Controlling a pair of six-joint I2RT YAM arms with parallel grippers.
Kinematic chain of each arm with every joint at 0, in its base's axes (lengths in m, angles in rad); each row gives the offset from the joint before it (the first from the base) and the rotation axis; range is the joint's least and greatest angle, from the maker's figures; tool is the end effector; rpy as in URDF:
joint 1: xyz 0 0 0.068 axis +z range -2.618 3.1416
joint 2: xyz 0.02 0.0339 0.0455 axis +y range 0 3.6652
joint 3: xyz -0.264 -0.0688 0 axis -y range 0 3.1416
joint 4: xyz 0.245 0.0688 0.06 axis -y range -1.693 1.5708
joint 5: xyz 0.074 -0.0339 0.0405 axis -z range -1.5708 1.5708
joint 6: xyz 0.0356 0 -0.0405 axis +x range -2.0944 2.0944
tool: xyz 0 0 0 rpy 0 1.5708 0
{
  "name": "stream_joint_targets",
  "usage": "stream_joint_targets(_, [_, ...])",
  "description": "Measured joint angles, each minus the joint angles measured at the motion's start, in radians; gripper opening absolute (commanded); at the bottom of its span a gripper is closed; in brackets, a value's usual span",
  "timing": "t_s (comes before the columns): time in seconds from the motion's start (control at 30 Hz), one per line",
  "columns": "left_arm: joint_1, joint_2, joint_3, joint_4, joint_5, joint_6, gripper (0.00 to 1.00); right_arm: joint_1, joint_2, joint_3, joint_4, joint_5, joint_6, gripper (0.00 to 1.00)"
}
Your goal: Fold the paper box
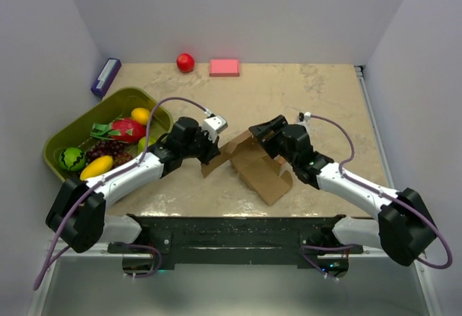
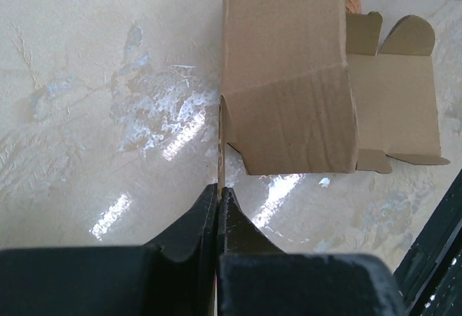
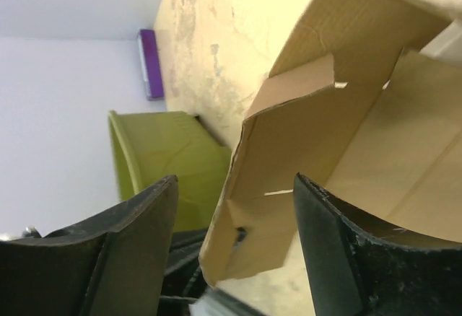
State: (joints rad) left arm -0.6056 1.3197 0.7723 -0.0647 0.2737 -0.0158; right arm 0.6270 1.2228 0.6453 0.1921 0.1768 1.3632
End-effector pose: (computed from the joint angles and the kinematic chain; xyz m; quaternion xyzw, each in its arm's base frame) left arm 0.2276 -0.1693 0.2307 0.3157 0.8228 -0.2549 0.3980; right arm 0.2215 0.1528 0.2372 0.3433 0.7531 0.4269 0.3643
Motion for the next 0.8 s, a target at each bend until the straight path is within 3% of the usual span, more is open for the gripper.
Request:
stream_joint_targets(0.13, [0.013, 0.020, 0.001, -0.002, 0.008, -0.003, 0.00, 0.022, -0.054, 0.014, -0.020, 0.013, -0.240, 0.70])
stream_joint_targets(0.33, [0.042, 0.053, 0.012, -0.006, 0.023, -0.010, 0.00, 0.163, -0.100, 0.029, -0.021, 0.024, -0.509, 0.65])
stream_joint_targets(0.53, [0.045, 0.059, 0.016, -0.009, 0.037, -0.010, 0.00, 0.298, 0.010, 0.098, -0.029, 0.081, -0.607, 0.59])
stream_joint_targets(0.8, [0.047, 0.064, 0.023, -0.012, 0.040, -0.010, 0.00, 0.315, 0.120, 0.154, -0.080, 0.155, -0.653, 0.52])
